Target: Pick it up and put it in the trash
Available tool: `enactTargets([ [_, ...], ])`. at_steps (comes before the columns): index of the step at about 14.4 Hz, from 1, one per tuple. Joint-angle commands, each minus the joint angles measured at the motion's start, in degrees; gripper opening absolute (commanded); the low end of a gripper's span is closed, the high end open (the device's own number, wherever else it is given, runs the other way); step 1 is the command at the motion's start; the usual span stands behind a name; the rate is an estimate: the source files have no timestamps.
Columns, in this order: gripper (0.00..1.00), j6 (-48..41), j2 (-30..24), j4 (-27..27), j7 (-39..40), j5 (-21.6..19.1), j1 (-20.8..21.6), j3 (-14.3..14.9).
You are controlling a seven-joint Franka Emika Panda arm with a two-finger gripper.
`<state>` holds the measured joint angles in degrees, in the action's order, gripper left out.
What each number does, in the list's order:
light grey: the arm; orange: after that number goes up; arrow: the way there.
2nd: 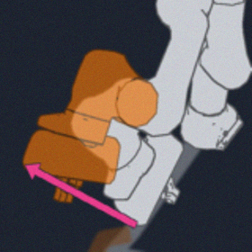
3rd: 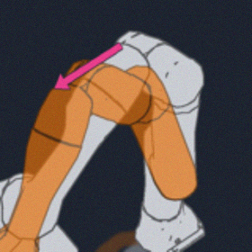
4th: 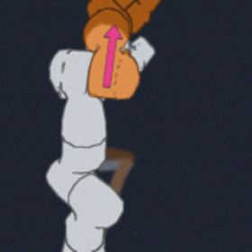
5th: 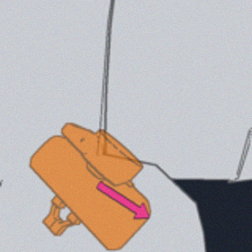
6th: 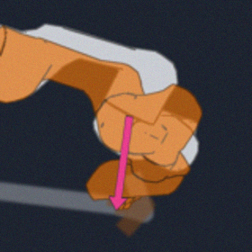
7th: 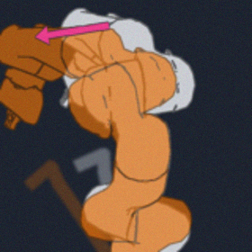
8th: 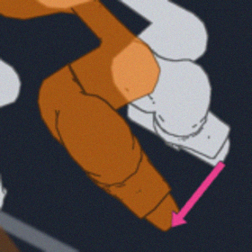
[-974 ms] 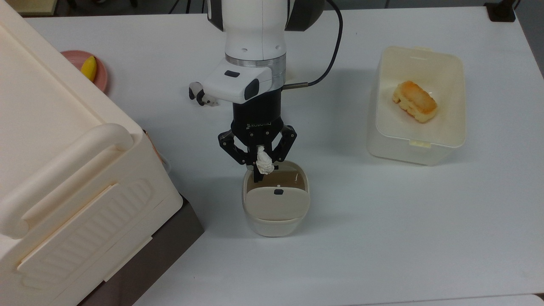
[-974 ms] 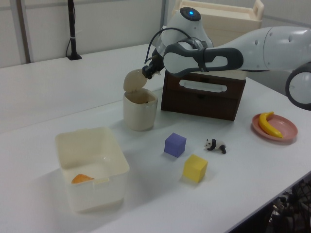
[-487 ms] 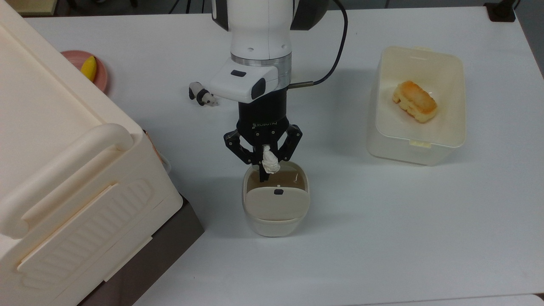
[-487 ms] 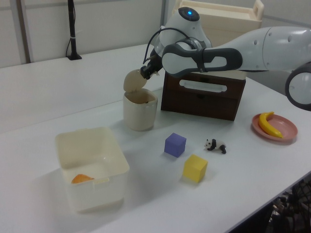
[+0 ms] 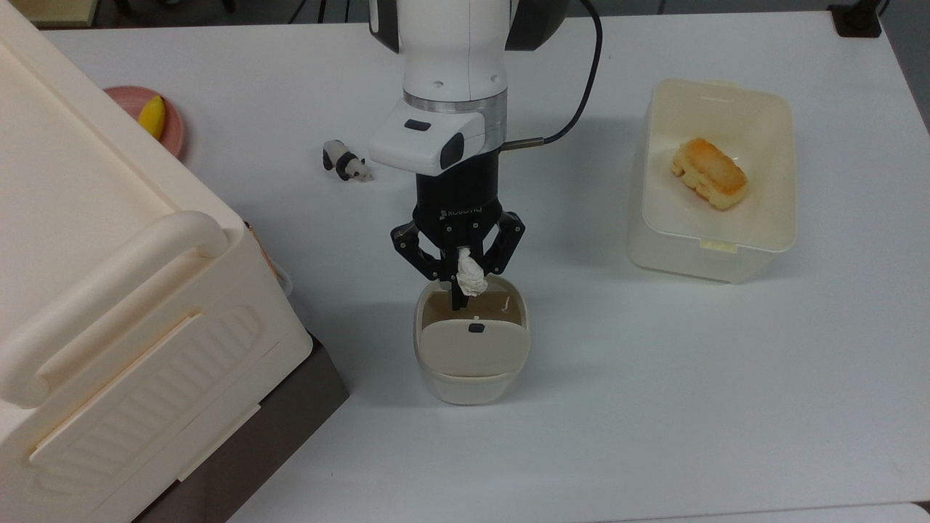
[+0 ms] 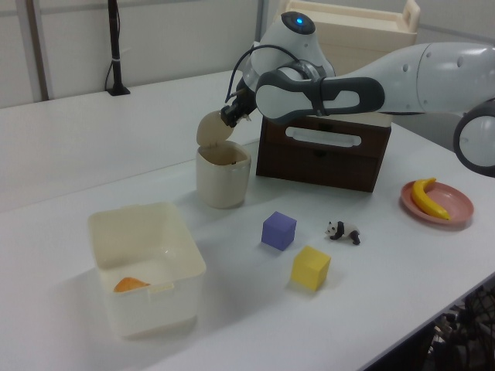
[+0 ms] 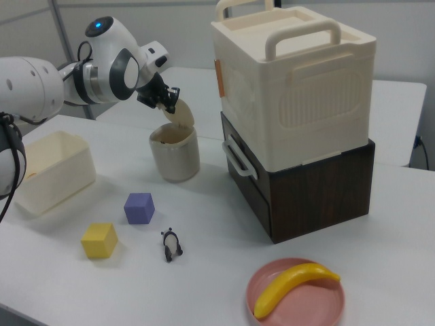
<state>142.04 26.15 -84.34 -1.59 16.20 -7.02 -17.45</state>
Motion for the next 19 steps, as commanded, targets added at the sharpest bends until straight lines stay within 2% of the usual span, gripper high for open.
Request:
enactTargets([
  [1,0.0,0.69,-0.84,-1.27,-0.78,0.77,1.22,0.57],
  [4,0.05,0.69,-0.67,-1.35,-0.78,0.68,2.1,0.49],
  [6,0.28,0.69,-0.58,-1.44,-0.87,0.68,2.1,0.49],
  [7,0.33,0.69,-0.58,-1.44,-0.87,0.68,2.1,0.49],
  [13,0.37,0.69,-0.49,-1.44,-0.96,0.77,2.1,0.49],
  [15,0.45,0.69,-0.49,-1.44,-0.96,0.77,2.1,0.49],
  [18,0.48,0.69,-0.49,-1.44,-1.13,0.68,2.1,0.49],
  [19,0.53,0.78,-0.49,-1.44,-1.05,0.68,2.1,0.49],
])
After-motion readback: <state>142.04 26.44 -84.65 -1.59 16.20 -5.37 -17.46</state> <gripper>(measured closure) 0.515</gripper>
